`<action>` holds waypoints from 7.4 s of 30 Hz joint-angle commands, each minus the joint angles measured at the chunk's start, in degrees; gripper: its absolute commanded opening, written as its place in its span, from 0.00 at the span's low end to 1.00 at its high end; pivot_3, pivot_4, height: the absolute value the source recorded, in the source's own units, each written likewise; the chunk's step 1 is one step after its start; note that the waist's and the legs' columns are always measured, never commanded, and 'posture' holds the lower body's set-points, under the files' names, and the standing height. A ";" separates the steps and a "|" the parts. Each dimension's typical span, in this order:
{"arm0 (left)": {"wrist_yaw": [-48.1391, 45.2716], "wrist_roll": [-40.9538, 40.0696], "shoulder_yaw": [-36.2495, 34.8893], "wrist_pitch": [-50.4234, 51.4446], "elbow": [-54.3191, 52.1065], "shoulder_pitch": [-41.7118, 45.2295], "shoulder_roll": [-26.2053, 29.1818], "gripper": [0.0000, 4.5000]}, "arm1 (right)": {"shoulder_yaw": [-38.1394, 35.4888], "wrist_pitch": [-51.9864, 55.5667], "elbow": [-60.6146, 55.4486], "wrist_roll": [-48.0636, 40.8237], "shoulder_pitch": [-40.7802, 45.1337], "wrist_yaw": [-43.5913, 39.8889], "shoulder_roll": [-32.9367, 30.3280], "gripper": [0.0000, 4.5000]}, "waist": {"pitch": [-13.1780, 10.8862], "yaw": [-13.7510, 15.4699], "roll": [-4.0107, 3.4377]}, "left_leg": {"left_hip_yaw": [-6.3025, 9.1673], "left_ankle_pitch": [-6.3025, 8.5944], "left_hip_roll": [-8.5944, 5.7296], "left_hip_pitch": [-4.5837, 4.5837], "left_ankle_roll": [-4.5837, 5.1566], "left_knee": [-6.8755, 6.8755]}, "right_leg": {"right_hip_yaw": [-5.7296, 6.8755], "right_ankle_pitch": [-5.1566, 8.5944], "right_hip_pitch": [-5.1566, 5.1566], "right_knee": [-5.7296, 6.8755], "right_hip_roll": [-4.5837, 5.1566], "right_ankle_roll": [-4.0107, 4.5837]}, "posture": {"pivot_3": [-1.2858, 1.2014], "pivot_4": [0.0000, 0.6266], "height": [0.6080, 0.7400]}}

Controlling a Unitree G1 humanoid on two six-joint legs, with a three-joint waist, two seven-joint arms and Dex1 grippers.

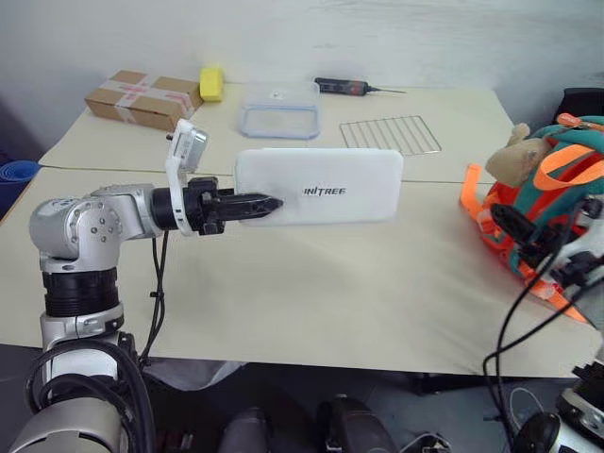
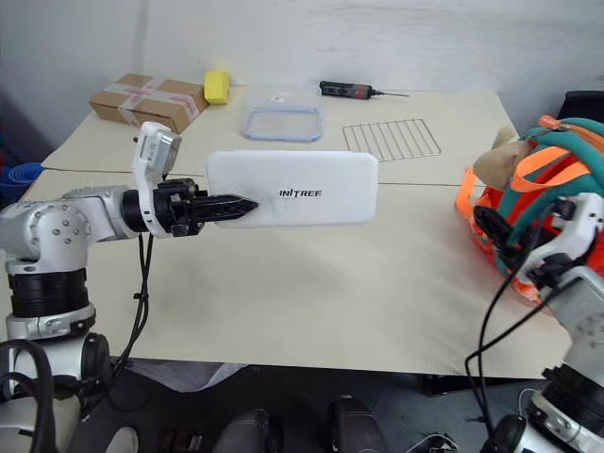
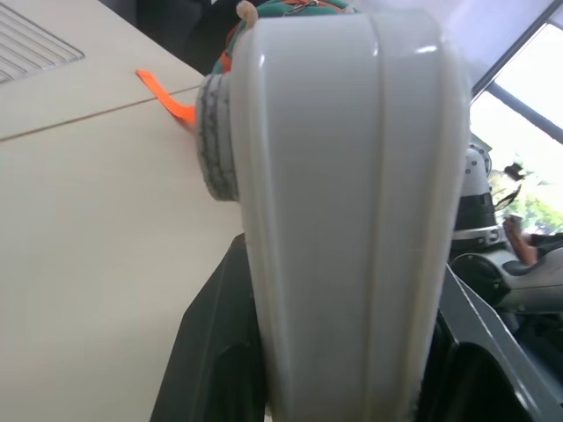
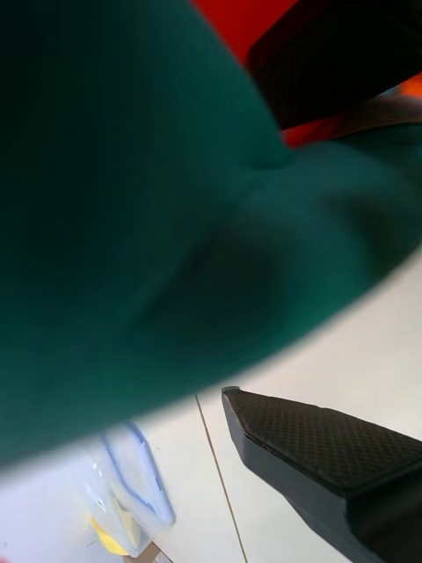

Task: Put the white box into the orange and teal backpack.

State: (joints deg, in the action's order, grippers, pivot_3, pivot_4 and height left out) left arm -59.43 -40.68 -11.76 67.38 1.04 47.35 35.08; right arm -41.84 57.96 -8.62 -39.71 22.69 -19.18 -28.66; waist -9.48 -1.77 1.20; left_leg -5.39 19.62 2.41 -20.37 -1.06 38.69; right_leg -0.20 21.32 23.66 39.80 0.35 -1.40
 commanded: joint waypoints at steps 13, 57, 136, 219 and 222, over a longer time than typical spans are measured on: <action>7.62 -0.58 -3.96 -9.93 0.78 0.38 2.09 0.31 | 8.04 -10.17 4.04 -0.15 2.30 -8.74 -6.60 0.00 | -0.01 -0.63 0.00 | 0.00 -0.08 -0.03 0.03 0.03 -0.34 | -0.02 0.00 0.03 -0.08 0.02 -0.01 | 0.52 0.24 1.00; -16.60 1.23 3.99 -24.53 5.07 5.82 18.96 0.31 | 24.63 -4.55 -15.59 -20.55 -7.09 -49.71 -29.23 0.00 | -0.71 0.20 0.95 | 0.18 -0.06 -0.07 -0.05 0.18 -0.36 | 0.13 -0.03 -0.04 -0.37 0.14 -0.05 | 0.52 0.24 1.00; -14.51 20.97 20.22 -42.12 17.55 15.59 -12.96 0.31 | 27.79 -8.27 -19.20 -16.23 -9.60 -41.32 -25.30 0.00 | -0.71 0.34 0.93 | 0.22 0.08 -0.05 -0.24 0.39 0.36 | 0.16 -0.04 -0.02 -0.03 0.15 -0.08 | 0.52 0.24 1.00; -10.23 35.87 28.18 -57.66 15.08 -0.73 -0.06 0.65 | 24.64 -9.41 -15.51 -17.49 -9.74 -35.73 -26.27 0.36 | -0.69 0.13 0.84 | 0.69 0.04 -0.16 -0.23 0.32 0.30 | 0.03 -0.05 -0.12 -0.05 0.06 -0.09 | 0.52 0.24 1.00; -11.32 30.46 23.17 -49.42 11.60 -2.36 2.17 0.87 | 20.64 -9.50 -13.39 -16.27 -12.55 -41.79 -31.52 0.59 | -0.70 0.20 0.82 | 0.69 0.04 -0.16 -0.26 0.32 0.29 | 0.03 -0.05 -0.10 -0.05 0.06 -0.08 | 0.52 0.24 1.00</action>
State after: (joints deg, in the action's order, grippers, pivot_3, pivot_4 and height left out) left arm -70.04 -7.28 14.75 14.35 15.30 45.32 36.00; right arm -17.18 48.92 -22.25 -55.73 10.51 -57.93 -58.45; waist -10.18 -1.57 2.02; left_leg -4.69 19.66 2.25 -20.62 -0.74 38.97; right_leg -0.15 21.28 23.55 39.72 0.40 -1.48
